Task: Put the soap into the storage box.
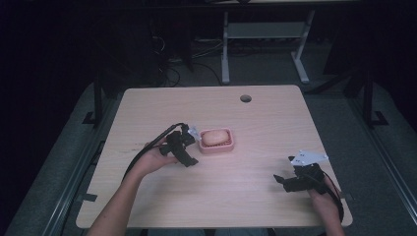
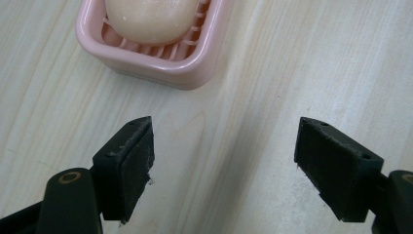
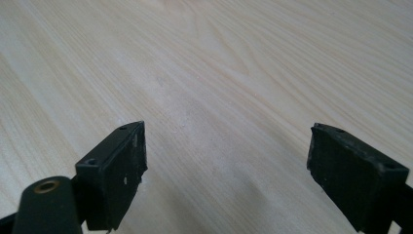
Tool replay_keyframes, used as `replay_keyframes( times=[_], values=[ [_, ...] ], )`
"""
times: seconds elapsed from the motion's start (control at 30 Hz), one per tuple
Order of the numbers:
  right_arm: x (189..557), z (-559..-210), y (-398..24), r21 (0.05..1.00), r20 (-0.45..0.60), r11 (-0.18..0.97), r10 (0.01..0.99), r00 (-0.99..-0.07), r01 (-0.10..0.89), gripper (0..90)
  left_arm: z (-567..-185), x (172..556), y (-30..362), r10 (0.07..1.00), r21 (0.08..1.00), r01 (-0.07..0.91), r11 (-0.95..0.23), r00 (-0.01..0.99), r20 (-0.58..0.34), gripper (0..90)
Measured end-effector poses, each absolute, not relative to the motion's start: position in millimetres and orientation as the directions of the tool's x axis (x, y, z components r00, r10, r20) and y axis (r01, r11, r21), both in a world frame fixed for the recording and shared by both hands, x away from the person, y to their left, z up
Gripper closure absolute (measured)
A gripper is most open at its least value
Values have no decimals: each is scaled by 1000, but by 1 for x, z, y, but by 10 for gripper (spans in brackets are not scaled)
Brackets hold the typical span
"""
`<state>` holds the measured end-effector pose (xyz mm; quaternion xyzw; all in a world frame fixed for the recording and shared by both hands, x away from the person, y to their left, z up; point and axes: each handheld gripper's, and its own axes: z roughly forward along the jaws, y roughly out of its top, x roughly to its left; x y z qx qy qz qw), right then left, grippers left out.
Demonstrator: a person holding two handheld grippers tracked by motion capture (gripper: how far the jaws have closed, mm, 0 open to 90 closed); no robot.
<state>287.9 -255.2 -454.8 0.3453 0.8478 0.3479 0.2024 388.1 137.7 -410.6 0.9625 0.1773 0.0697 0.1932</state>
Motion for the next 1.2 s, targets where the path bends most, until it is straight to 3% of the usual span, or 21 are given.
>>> replay_keyframes(
  times=[1.2],
  values=[
    [287,-455,-254,720,-114,531,725,-679,446,140,-415,353,169,396,449,321,-834,915,82,206]
  ],
)
